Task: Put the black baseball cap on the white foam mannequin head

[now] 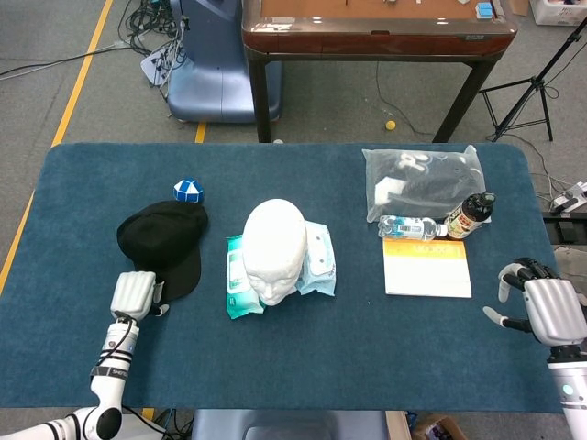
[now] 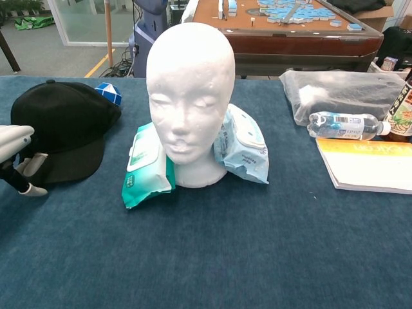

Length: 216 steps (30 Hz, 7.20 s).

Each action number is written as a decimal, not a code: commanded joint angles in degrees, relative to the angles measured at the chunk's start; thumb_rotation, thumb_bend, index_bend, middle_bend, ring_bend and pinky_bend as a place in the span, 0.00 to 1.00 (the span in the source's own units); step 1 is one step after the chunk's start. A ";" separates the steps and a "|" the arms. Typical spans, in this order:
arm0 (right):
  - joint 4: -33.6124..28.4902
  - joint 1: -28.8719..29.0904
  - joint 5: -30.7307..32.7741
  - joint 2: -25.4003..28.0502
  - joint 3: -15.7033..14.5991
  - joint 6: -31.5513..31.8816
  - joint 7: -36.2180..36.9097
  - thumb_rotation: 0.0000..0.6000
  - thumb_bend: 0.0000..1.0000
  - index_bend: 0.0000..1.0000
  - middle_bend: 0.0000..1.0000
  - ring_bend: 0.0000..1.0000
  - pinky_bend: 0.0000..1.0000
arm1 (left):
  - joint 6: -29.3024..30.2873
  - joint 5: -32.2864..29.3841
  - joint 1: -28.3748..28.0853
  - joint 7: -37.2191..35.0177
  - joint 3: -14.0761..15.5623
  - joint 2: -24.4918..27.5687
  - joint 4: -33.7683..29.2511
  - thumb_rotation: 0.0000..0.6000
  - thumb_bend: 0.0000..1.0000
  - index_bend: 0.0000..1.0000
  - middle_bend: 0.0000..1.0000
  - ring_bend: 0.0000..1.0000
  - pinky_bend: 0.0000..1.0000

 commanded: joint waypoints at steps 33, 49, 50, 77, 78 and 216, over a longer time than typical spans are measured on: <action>-0.13 -0.12 -0.15 0.16 0.01 0.17 0.20 1.00 0.00 0.66 0.44 0.24 0.32 | 2.29 1.42 -1.39 -1.70 -0.85 -4.89 8.72 1.00 0.08 0.84 0.88 0.56 0.61; -0.21 -0.15 -0.24 0.15 -0.01 0.23 0.15 1.00 0.00 0.66 0.44 0.24 0.32 | 10.05 8.29 -0.71 -8.74 -1.22 -8.64 17.41 1.00 0.08 0.71 0.71 0.46 0.61; -0.21 -0.15 -0.24 0.15 -0.01 0.23 0.15 1.00 0.00 0.66 0.44 0.24 0.32 | 10.57 8.78 -0.68 -9.48 -1.24 -8.91 18.06 1.00 0.08 0.68 0.64 0.43 0.61; -0.27 -0.28 -0.23 0.36 0.11 0.47 0.59 1.00 0.00 0.66 0.44 0.24 0.32 | 12.39 12.78 -0.88 -19.98 -2.37 -11.95 26.21 1.00 0.28 0.52 0.30 0.18 0.41; -0.29 -0.28 -0.27 0.36 0.09 0.49 0.58 1.00 0.00 0.66 0.44 0.24 0.32 | 12.21 12.72 -0.90 -19.99 -2.43 -11.98 26.24 1.00 0.31 0.53 0.30 0.18 0.41; -0.62 -1.10 -0.75 1.45 0.64 2.27 2.58 1.00 0.00 0.66 0.44 0.24 0.32 | 30.15 21.65 -16.53 -14.85 -14.82 -3.26 3.60 1.00 0.54 0.85 0.50 0.31 0.48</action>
